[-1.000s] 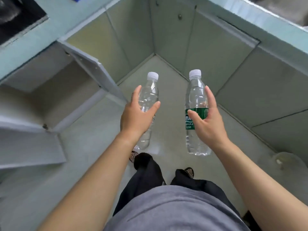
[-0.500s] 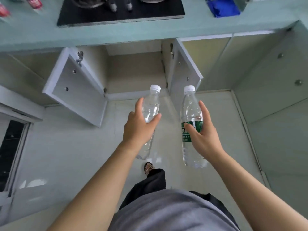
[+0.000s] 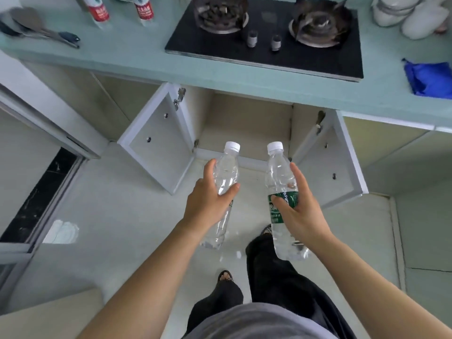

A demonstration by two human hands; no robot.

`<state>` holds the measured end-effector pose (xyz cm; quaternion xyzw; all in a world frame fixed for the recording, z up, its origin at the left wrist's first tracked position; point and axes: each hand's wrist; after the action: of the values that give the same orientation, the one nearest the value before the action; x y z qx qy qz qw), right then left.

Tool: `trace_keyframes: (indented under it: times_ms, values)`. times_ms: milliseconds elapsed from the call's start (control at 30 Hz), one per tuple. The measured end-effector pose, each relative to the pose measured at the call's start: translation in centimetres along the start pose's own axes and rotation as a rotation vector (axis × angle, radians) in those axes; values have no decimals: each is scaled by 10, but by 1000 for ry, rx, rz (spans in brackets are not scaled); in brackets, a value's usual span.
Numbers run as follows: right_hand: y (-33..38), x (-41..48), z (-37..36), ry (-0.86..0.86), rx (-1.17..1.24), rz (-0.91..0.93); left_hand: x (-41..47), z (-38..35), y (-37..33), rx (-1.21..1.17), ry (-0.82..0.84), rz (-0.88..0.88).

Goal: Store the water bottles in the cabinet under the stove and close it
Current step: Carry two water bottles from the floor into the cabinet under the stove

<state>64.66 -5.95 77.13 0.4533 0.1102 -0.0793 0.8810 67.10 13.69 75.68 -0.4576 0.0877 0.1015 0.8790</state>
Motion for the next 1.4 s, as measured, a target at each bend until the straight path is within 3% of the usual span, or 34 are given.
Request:
trace_keyframes:
  times_ms: [267, 433, 800, 1033, 1167, 1400]
  values:
    - [2, 139, 9, 140, -51, -14, 119, -18, -9, 26, -85, 141]
    - [10, 212, 4, 260, -138, -15, 184, -16, -3, 44, -41, 195]
    - [-10, 334, -88, 295, -283, -136, 325, -21, 86, 131, 64, 226]
    - [-103, 435, -186, 304, -337, -118, 423, -89, 201, 82, 83, 208]
    - [-184, 493, -245, 245, -306, -99, 481, -144, 273, -19, 34, 163]
    - [-336, 630, -353, 151, -330, -7, 587, -256, 403, 22, -16, 46]
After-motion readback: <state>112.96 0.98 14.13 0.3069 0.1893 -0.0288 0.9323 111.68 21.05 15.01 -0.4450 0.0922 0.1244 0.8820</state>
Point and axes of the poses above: each hand's wrist, its own x-axis towards the middle knuckle, its own z-axis out of the back of the hand, y = z × x, and after that the axes turned 7 degrees about -x, right-handed
